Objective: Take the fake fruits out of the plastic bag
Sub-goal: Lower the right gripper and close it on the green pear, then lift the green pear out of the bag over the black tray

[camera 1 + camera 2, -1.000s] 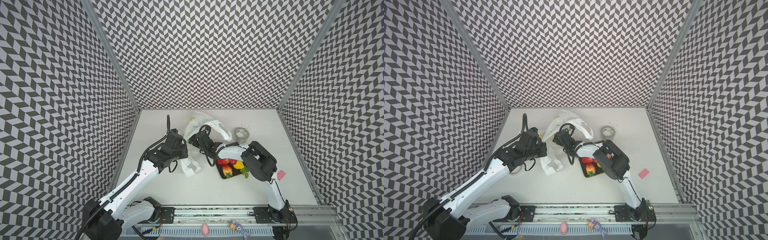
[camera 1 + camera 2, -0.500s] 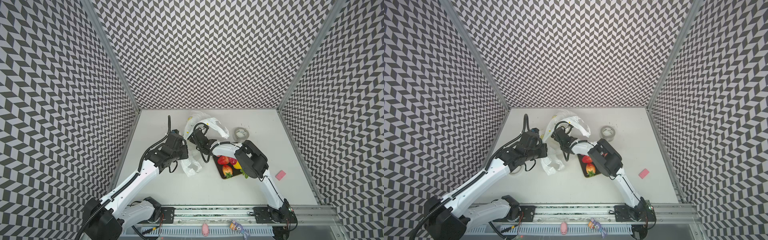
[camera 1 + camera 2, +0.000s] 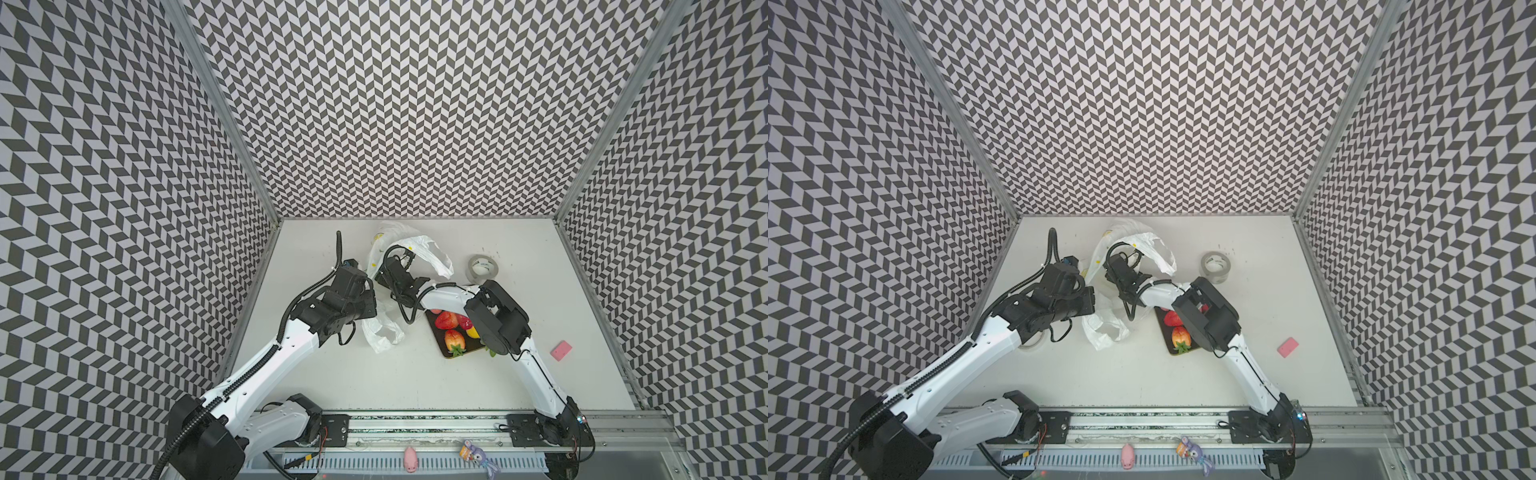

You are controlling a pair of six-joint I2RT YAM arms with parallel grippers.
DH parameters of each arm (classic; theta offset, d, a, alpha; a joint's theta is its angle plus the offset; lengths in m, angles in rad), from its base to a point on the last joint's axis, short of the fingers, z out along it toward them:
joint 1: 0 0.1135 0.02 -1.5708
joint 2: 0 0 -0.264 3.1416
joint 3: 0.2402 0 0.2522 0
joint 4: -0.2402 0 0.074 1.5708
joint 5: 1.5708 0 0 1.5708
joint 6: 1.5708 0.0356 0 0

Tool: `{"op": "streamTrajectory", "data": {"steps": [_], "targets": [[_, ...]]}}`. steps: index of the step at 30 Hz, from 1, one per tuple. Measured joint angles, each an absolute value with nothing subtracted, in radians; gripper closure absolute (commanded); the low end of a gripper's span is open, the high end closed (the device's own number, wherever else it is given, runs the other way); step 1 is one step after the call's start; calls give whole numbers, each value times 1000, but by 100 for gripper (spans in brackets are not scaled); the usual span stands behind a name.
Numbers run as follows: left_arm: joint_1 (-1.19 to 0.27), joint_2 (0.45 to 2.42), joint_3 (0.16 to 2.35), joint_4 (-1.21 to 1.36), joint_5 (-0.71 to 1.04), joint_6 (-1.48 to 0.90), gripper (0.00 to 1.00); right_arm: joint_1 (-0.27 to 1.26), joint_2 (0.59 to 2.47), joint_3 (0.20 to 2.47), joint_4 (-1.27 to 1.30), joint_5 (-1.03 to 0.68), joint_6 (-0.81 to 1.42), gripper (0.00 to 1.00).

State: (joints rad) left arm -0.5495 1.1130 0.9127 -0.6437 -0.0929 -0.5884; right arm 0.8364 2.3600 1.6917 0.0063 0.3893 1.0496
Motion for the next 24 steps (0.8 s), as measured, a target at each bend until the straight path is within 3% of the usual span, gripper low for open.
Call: {"op": "streamTrajectory", "data": {"steps": [8, 24], "targets": [[-550, 1118, 913, -638, -139, -624, 100, 836, 2333, 1644, 38, 344, 982, 54], [-537, 1171, 918, -577, -216, -672, 100, 843, 1943, 1199, 161, 123, 896, 57]]}}
